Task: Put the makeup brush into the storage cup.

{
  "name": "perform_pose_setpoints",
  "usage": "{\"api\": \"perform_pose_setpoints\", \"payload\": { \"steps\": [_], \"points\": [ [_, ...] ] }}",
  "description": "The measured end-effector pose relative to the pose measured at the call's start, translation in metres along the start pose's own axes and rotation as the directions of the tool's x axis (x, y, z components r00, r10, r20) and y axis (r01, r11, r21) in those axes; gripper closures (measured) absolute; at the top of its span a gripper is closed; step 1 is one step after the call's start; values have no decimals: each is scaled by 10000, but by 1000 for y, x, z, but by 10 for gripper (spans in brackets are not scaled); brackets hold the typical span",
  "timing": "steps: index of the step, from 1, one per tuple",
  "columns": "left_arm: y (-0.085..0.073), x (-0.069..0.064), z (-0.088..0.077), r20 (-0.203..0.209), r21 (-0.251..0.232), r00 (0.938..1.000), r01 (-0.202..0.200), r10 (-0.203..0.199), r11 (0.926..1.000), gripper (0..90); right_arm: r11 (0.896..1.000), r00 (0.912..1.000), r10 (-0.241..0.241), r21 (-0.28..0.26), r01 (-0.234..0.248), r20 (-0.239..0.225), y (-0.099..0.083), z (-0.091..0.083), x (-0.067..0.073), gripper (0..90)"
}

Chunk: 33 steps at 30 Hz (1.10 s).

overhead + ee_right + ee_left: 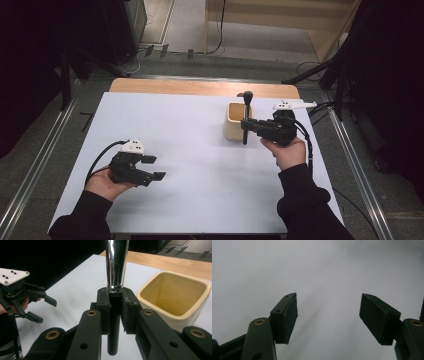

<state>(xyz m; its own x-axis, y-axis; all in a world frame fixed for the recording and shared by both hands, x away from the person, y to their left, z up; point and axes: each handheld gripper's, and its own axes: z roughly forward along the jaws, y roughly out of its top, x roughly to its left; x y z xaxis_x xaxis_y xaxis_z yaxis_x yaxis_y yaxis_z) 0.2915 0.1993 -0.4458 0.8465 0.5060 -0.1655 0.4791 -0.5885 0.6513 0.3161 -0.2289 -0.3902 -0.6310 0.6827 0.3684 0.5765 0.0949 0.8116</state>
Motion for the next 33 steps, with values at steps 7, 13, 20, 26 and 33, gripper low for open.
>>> {"api": "perform_pose_setpoints", "payload": {
  "steps": [7,13,20,26,33],
  "points": [
    [0,0,0,19,-41,10000,18,-18,10000,315,9999,9998,-81,-97,83,194,14,-2,-2,797],
    [0,1,-1,24,-38,10000,49,-49,10000,313,9998,9991,-158,-104,163,404,27,-1,-6,797],
    [-1,2,-3,35,-89,9999,128,-128,9999,312,9999,9970,-43,-163,56,770,39,2,-15,797],
    [-1,2,-1,111,41,9999,72,-72,10000,309,9997,9963,20,-256,2,858,43,4,-19,796],
    [-1,2,-1,112,59,9999,59,-60,10000,309,9995,9932,182,-278,-151,1153,47,10,-28,797]
  ]
}}
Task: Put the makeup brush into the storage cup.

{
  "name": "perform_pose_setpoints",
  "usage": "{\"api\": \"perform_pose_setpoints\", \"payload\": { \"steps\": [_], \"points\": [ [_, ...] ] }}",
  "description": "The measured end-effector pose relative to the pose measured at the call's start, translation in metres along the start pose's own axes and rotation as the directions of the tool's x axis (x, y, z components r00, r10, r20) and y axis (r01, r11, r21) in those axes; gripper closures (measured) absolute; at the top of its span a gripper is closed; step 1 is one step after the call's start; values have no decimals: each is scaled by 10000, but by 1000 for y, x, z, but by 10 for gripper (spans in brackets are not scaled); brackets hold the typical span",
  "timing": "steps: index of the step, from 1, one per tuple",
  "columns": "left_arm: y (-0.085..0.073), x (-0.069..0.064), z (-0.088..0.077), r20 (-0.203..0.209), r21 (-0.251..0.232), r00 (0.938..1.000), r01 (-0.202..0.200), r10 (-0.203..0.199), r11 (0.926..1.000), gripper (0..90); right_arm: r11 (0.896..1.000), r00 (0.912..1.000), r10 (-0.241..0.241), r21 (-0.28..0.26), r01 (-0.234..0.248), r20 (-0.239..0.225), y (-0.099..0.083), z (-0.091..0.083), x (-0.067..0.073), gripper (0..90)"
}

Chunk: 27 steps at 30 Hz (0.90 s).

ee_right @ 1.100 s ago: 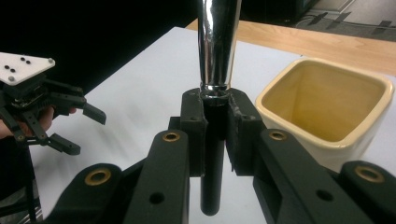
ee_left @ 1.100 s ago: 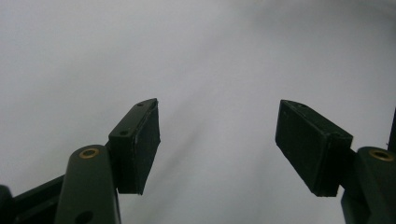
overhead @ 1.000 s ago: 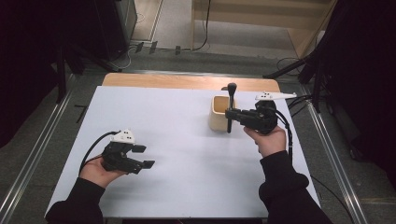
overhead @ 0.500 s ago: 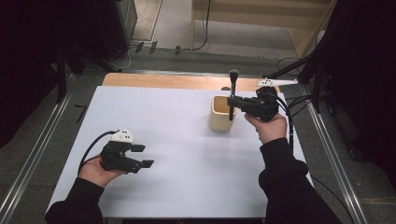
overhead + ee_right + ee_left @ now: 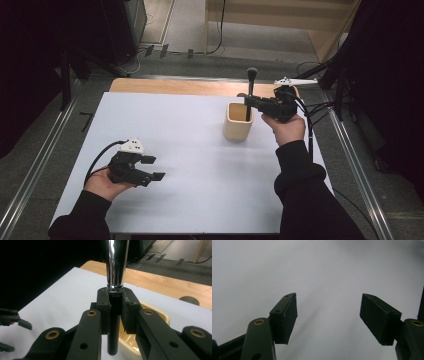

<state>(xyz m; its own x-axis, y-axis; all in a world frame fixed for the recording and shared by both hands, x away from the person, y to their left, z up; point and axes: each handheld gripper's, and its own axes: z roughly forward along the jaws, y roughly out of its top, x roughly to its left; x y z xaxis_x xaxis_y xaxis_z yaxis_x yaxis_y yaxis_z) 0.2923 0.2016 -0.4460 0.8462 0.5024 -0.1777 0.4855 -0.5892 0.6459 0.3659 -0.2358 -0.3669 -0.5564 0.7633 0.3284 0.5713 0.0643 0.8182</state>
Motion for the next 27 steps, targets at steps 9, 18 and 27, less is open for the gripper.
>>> {"api": "perform_pose_setpoints", "payload": {
  "steps": [9,18,27],
  "points": [
    [0,0,1,63,101,10000,-32,31,9999,307,9998,9992,162,-87,-159,374,8,13,-11,797],
    [-1,1,0,83,74,10000,-6,5,10000,306,9994,9969,308,-181,-296,727,16,27,-25,796],
    [-1,1,1,71,79,10000,19,-20,10000,304,9977,9945,677,26,-681,796,10,45,-29,795]
  ]
}}
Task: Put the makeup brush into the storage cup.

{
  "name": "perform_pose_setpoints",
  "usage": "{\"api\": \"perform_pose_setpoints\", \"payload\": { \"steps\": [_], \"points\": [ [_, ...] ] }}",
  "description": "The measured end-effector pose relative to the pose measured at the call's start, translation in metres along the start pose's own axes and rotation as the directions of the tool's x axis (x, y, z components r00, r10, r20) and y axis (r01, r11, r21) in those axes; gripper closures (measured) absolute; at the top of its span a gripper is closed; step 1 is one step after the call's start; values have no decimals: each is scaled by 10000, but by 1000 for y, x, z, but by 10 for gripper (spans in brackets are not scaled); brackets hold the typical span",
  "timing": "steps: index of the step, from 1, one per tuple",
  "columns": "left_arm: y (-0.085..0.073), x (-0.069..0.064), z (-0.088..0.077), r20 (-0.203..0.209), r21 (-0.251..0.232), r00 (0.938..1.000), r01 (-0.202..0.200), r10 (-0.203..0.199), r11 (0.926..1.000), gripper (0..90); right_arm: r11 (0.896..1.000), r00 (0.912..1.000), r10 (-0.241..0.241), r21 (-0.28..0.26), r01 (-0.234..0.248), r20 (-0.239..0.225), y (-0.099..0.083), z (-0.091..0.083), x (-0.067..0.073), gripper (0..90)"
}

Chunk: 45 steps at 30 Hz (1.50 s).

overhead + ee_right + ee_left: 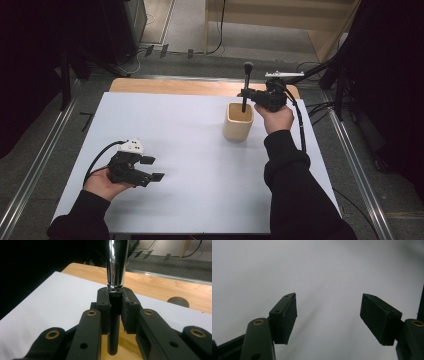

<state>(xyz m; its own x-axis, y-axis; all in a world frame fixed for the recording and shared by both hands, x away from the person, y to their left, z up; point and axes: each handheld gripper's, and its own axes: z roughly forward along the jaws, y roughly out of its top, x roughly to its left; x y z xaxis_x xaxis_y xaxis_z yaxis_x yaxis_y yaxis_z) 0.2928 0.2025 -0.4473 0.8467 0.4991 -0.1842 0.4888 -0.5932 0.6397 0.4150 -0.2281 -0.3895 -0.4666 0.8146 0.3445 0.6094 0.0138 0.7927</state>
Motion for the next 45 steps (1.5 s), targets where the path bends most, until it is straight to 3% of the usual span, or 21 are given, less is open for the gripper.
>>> {"api": "perform_pose_setpoints", "payload": {
  "steps": [6,13,16,19,32,43,44,45],
  "points": [
    [0,0,-1,23,-14,10000,0,1,10000,304,9997,9998,-166,192,164,98,-7,9,3,795],
    [0,0,-1,20,-9,10000,-35,35,10000,305,9991,9998,-42,423,35,169,-16,14,-1,795],
    [0,0,-1,3,9,10000,-54,54,10000,304,9998,9999,-45,207,42,155,-20,14,-1,795],
    [0,0,-1,-8,-13,10000,-28,28,10000,304,9996,9995,-111,280,103,302,-25,16,-2,795],
    [0,1,-2,-43,11,10000,-48,48,10000,305,9991,9997,-151,405,144,177,-39,19,-2,795],
    [0,1,-2,-46,-6,10000,-30,30,10000,305,9982,9993,-328,509,320,154,-39,17,1,790],
    [0,1,-2,-56,-15,10000,-18,17,10000,305,9980,9992,-378,517,370,157,-39,16,1,749],
    [0,1,-2,-67,-7,10000,-27,27,10000,305,9977,9986,-507,454,500,142,-39,16,2,613]
  ]
}}
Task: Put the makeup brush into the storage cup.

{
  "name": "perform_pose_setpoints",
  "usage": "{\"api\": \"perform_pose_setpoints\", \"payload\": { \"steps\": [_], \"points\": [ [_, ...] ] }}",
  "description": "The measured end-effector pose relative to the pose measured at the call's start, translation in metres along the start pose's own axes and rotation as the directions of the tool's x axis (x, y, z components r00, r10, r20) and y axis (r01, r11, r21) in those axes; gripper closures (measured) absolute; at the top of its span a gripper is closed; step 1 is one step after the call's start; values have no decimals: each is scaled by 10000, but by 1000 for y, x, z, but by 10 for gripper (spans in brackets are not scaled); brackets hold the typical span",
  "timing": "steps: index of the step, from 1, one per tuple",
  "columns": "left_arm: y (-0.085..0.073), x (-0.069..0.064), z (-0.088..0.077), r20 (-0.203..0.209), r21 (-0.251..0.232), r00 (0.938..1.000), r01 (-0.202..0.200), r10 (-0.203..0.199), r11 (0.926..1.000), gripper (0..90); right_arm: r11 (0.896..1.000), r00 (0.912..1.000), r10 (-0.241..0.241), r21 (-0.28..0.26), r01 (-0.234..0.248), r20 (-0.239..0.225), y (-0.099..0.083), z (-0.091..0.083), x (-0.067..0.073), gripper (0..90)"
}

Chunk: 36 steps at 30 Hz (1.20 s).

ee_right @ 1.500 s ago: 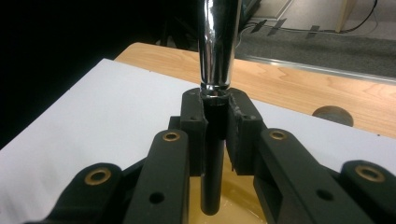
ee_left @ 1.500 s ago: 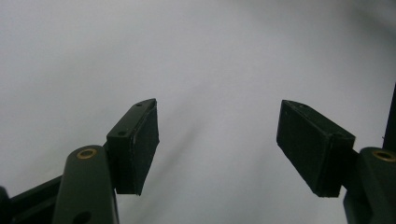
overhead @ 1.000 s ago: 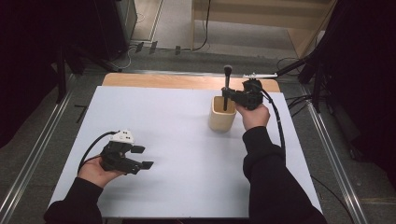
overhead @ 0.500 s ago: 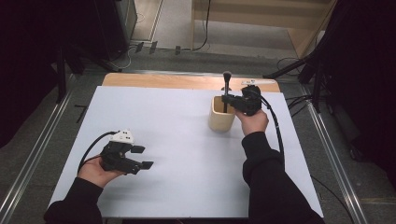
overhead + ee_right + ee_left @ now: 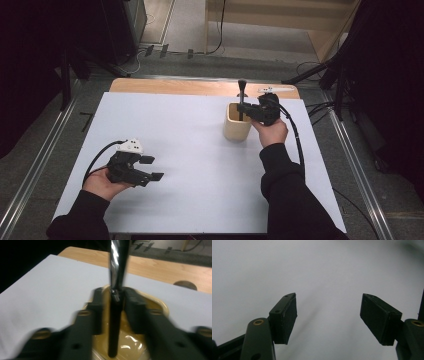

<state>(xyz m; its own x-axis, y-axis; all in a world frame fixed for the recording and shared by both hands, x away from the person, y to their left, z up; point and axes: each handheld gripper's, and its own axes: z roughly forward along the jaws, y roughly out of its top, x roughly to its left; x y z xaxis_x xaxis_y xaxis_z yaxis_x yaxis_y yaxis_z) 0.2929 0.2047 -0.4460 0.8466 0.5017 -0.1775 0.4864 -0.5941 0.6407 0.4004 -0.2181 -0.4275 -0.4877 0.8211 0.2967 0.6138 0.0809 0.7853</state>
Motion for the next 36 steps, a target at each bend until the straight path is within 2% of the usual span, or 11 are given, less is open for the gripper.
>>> {"api": "perform_pose_setpoints", "payload": {
  "steps": [1,2,4,7,14,20,24,27,36],
  "points": [
    [0,0,0,-10,1,10000,-3,3,10000,305,9998,9997,-199,-33,199,-107,1,0,1,502],
    [0,0,0,-37,-7,10000,-11,11,10000,305,9990,9990,-447,-54,447,-20,1,-1,3,459],
    [0,0,0,-20,-41,10000,26,-26,10000,305,9962,9962,-869,-110,870,37,-1,-4,6,391],
    [0,0,0,-38,2,10000,-9,9,10000,305,9956,9955,-938,-47,937,-112,-1,-6,8,334],
    [0,0,0,-44,-18,10000,2,-2,10000,305,9961,9956,-851,-267,841,-388,-4,-15,10,326],
    [0,0,0,-43,19,10000,-8,8,10000,305,9956,9941,-934,-165,926,-548,-6,-23,12,327],
    [0,0,0,-52,21,10000,-3,4,10000,305,9967,9944,-810,32,814,-676,-8,-28,13,320],
    [0,0,0,-52,29,10000,-13,13,10000,305,9958,9937,-914,-57,912,-653,-9,-32,14,318],
    [0,0,1,-9,26,10000,-1,1,10000,304,9948,9909,-992,160,1010,-914,-16,-41,14,318]
  ]
}}
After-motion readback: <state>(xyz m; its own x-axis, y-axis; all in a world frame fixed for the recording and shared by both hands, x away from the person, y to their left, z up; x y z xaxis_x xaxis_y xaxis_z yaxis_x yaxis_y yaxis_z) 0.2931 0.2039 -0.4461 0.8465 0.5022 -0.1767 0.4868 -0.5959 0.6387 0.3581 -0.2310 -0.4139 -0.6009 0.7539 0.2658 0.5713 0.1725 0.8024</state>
